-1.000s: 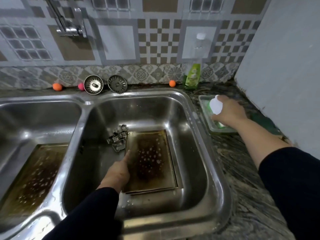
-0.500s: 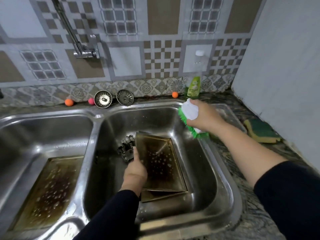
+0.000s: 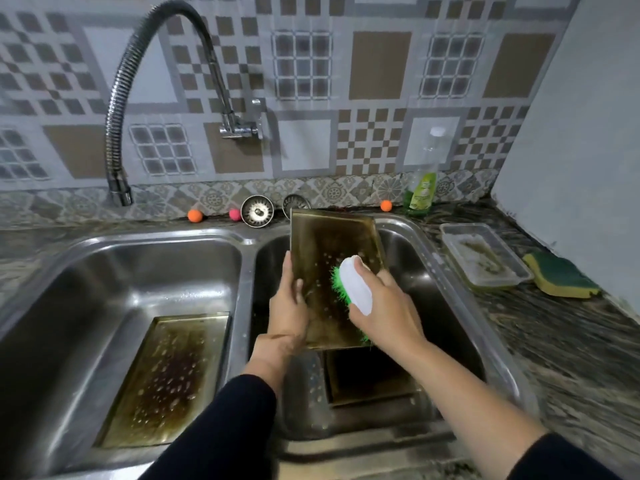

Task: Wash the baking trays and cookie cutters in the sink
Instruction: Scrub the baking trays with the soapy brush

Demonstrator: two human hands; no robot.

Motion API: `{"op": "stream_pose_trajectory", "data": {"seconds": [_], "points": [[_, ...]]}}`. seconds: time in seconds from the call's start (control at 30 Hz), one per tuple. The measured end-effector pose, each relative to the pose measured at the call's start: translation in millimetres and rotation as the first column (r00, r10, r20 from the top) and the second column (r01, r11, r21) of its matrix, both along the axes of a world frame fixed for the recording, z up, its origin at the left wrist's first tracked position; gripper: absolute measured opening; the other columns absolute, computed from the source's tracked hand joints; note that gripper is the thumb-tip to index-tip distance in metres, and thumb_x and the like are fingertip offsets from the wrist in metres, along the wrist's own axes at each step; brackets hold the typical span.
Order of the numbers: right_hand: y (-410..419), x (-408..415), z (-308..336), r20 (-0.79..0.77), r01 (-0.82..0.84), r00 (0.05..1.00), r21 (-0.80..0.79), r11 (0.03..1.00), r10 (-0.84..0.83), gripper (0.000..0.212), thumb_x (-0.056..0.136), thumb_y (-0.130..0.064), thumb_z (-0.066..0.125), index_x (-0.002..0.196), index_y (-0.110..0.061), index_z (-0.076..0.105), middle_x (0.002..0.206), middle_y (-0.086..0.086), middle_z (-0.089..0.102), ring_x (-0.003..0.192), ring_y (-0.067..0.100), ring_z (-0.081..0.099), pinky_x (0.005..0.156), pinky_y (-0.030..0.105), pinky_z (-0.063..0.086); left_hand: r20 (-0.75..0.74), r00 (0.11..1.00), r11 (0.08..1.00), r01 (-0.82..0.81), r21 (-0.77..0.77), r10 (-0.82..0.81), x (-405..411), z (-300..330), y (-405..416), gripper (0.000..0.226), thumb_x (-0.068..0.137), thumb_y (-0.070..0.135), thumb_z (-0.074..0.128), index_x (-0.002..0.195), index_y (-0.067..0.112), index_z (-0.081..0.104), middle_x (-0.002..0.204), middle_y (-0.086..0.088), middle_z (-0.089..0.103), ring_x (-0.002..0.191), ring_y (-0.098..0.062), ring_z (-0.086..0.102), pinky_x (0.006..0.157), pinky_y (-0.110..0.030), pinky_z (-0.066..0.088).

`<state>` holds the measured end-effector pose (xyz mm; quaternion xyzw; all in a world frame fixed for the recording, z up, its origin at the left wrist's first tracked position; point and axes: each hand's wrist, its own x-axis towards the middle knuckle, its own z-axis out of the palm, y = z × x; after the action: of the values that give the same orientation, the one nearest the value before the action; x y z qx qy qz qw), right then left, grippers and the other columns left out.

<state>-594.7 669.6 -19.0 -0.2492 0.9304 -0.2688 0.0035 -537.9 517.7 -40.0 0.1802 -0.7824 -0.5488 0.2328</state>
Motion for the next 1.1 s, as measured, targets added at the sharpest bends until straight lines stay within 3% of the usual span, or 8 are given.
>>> {"op": "stream_pose_trajectory", "data": {"seconds": [0.07, 0.23, 0.33, 0.43, 0.57, 0.73, 0.97, 1.1], "points": [[-10, -19, 21, -0.065, 0.048, 0.997, 0.012, 0.999, -0.047, 0.074, 0.087, -0.035, 0.059, 0.149, -0.041, 0.017, 0.136, 0.001, 0.04, 0.113, 0.028, 0.054, 0.089, 0.037, 0.049, -0.071, 0.997, 1.0, 0.021, 0.005, -0.021, 5, 5, -6, 0.053, 0.103, 0.014, 0.033, 0.148, 0.036, 0.019, 0.114, 0.042, 0.034, 0.095, 0.038, 0.035, 0.08, 0.013, 0.023], [-42, -69, 71, -0.142, 0.15, 0.978, -0.041, 0.988, -0.154, 0.071, 0.088, -0.034, 0.06, 0.149, -0.037, 0.023, 0.14, 0.009, 0.043, 0.117, 0.033, 0.051, 0.082, 0.037, 0.046, -0.163, 0.986, 0.999, 0.035, 0.029, -0.029, 3, 13, -11, 0.055, 0.101, 0.007, 0.035, 0.148, 0.033, 0.025, 0.124, 0.045, 0.032, 0.111, 0.034, 0.031, 0.094, 0.008, 0.021], [-51, -46, 68, -0.146, 0.11, 0.983, -0.034, 0.993, -0.114, 0.07, 0.088, -0.036, 0.059, 0.148, -0.04, 0.023, 0.134, 0.007, 0.05, 0.112, 0.028, 0.055, 0.073, 0.032, 0.043, -0.232, 0.972, 0.997, -0.005, 0.081, 0.024, -1, 16, -22, 0.057, 0.1, 0.002, 0.036, 0.15, 0.027, 0.027, 0.136, 0.032, 0.035, 0.115, 0.031, 0.031, 0.099, 0.003, 0.023], [-48, 12, 38, -0.112, 0.031, 0.993, -0.034, 0.999, -0.034, 0.07, 0.087, -0.039, 0.057, 0.147, -0.045, 0.021, 0.128, -0.001, 0.054, 0.11, 0.023, 0.057, 0.079, 0.032, 0.045, -0.266, 0.962, 0.991, -0.025, 0.131, 0.059, 1, 16, -38, 0.057, 0.099, -0.003, 0.034, 0.15, 0.022, 0.027, 0.146, 0.017, 0.033, 0.124, 0.021, 0.03, 0.1, 0.003, 0.023], [-55, 25, 38, -0.171, 0.01, 0.985, -0.074, 0.997, -0.022, 0.067, 0.089, -0.041, 0.056, 0.146, -0.046, 0.022, 0.128, -0.007, 0.052, 0.111, 0.019, 0.056, 0.08, 0.03, 0.045, -0.272, 0.962, 0.993, 0.066, 0.101, -0.036, 6, 11, -35, 0.064, 0.097, -0.006, 0.035, 0.146, 0.035, 0.028, 0.141, 0.029, 0.035, 0.131, 0.011, 0.033, 0.109, -0.01, 0.027], [-88, -38, 97, -0.271, 0.076, 0.955, -0.157, 0.985, -0.117, 0.064, 0.091, -0.037, 0.056, 0.148, -0.04, 0.026, 0.135, -0.003, 0.053, 0.114, 0.02, 0.056, 0.075, 0.026, 0.043, -0.233, 0.967, 0.993, 0.113, 0.043, -0.1, -3, 22, -2, 0.063, 0.096, -0.004, 0.039, 0.148, 0.031, 0.029, 0.119, 0.041, 0.04, 0.105, 0.034, 0.038, 0.095, 0.004, 0.028], [-62, 43, 32, -0.147, -0.134, 0.983, -0.154, 0.979, 0.111, 0.068, 0.087, -0.041, 0.057, 0.142, -0.056, 0.021, 0.13, -0.01, 0.054, 0.115, 0.021, 0.056, 0.09, 0.033, 0.046, -0.24, 0.967, 0.992, -0.059, 0.112, 0.084, 3, 30, -40, 0.065, 0.094, -0.005, 0.041, 0.148, 0.029, 0.028, 0.121, 0.039, 0.038, 0.101, 0.038, 0.036, 0.089, 0.006, 0.029], [-73, -5, 60, -0.183, -0.003, 0.982, -0.21, 0.978, -0.037, 0.064, 0.088, -0.041, 0.057, 0.144, -0.048, 0.027, 0.134, -0.007, 0.053, 0.117, 0.021, 0.055, 0.086, 0.032, 0.047, -0.228, 0.974, 0.999, 0.016, 0.043, -0.005, 7, 36, -19, 0.073, 0.088, -0.015, 0.035, 0.149, 0.025, 0.027, 0.113, 0.045, 0.04, 0.102, 0.035, 0.039, 0.095, 0.002, 0.029]]}}
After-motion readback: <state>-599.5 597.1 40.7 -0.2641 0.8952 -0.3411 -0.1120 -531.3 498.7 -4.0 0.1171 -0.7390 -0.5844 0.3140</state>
